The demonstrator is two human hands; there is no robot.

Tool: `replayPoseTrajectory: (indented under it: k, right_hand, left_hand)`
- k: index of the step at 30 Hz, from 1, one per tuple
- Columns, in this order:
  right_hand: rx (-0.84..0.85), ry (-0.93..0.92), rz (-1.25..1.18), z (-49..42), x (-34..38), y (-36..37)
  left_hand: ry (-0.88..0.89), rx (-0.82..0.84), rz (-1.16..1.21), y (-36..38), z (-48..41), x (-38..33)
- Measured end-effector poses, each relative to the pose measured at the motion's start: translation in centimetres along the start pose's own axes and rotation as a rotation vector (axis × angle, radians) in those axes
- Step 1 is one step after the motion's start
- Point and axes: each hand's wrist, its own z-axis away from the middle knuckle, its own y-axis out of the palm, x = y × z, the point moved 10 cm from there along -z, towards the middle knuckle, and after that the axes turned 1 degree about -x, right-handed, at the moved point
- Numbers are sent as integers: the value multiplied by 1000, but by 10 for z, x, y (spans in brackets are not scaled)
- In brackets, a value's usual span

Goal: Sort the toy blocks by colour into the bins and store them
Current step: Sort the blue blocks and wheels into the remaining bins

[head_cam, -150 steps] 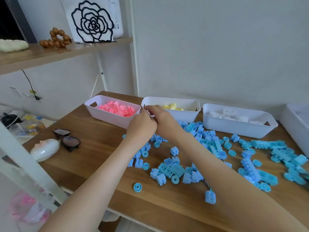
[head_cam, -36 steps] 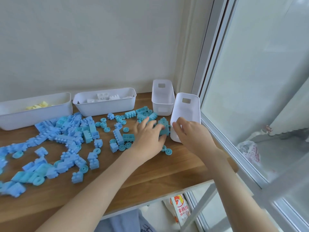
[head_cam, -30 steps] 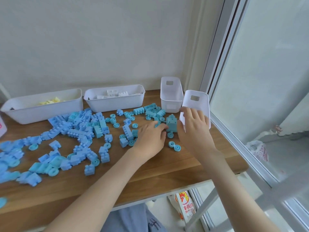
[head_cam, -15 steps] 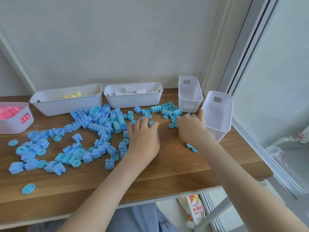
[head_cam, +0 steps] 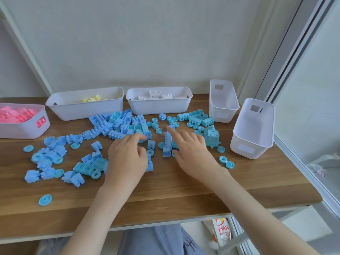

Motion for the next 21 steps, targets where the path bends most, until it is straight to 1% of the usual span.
replayPoseTrajectory:
  k: [3, 6, 9, 12, 14, 16, 19, 21]
  right_hand:
    - [8, -48, 135, 0, 11, 21]
    - [-133, -65, 223, -2, 16, 17]
    - [-233, -127, 196, 2, 23, 13]
    - [-293, -198, 162, 9, 29, 6]
    - [-299, -236, 123, 13, 31, 2]
    - [-262, -265, 73, 14, 35, 0]
    - [-164, -252, -42, 16, 39, 1]
    - [-143, -242, -40, 16, 39, 5]
  left_hand:
    - [74, 25, -30, 3, 11, 4]
    - [92, 48, -105, 11, 22, 12]
    - [43, -45, -294, 7, 35, 15]
    - [35, -169, -348, 2, 46, 11]
    - [31, -235, -349, -1, 51, 12]
    - [11, -259, -272, -3, 53, 18]
    - [-1, -244, -160, -5, 56, 20]
    - [15, -196, -164, 0, 53, 19]
